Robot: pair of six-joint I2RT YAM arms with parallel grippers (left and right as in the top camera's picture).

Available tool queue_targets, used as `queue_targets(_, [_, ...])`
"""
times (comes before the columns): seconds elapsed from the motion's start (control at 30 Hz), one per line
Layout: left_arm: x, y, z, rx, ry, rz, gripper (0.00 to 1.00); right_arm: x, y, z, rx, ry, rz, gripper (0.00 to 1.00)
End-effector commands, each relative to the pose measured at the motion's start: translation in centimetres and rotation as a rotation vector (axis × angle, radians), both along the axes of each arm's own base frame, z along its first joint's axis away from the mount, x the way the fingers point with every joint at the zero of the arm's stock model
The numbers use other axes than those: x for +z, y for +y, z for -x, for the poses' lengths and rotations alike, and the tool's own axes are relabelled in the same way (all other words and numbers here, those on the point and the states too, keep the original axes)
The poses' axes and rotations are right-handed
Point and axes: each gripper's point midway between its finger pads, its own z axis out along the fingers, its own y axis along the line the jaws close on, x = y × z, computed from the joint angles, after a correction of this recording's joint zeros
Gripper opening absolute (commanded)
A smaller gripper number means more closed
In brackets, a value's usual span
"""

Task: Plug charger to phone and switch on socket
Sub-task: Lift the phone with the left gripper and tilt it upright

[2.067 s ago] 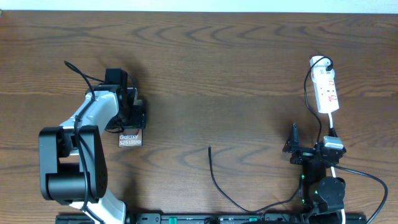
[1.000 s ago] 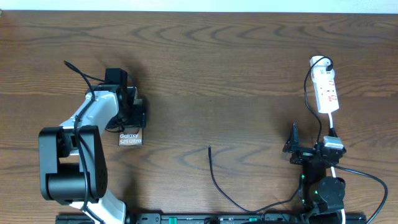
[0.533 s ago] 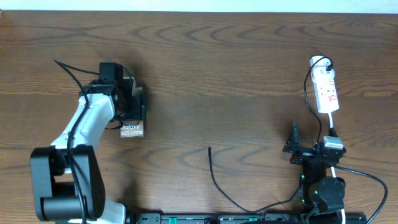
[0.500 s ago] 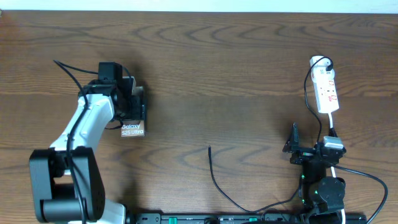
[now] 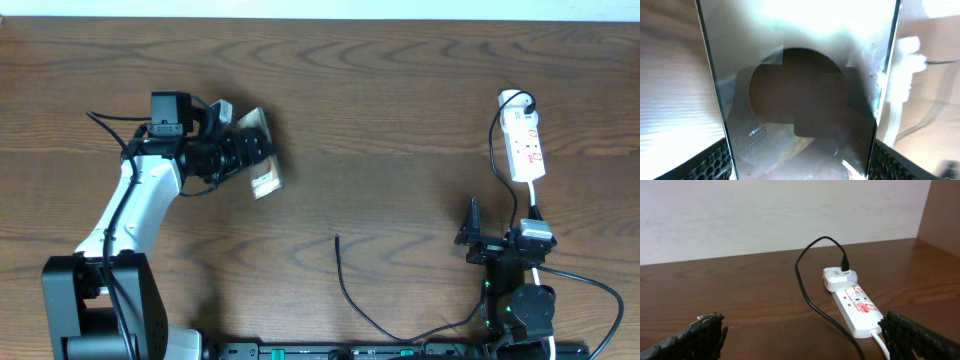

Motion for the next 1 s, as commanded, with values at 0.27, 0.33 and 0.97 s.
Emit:
queue_targets(0.27, [9.6,-4.7,0.8,0.174,0.506,0.667,0.07,0.0,-0.2,0.0,-0.009,0.002,0.014,0.99])
queue_targets(0.33, [10.5,-5.0,1.1,0.178,0.593,0.725,0.08,0.0,-0.2,0.0,-0.009,0.002,0.014,0.99])
queue_targets(0.97, [12.2,-2.1,-0.2,0.341,0.828,0.88,0.08,0.0,-0.2,0.0,-0.009,0.002,0.014,0.99])
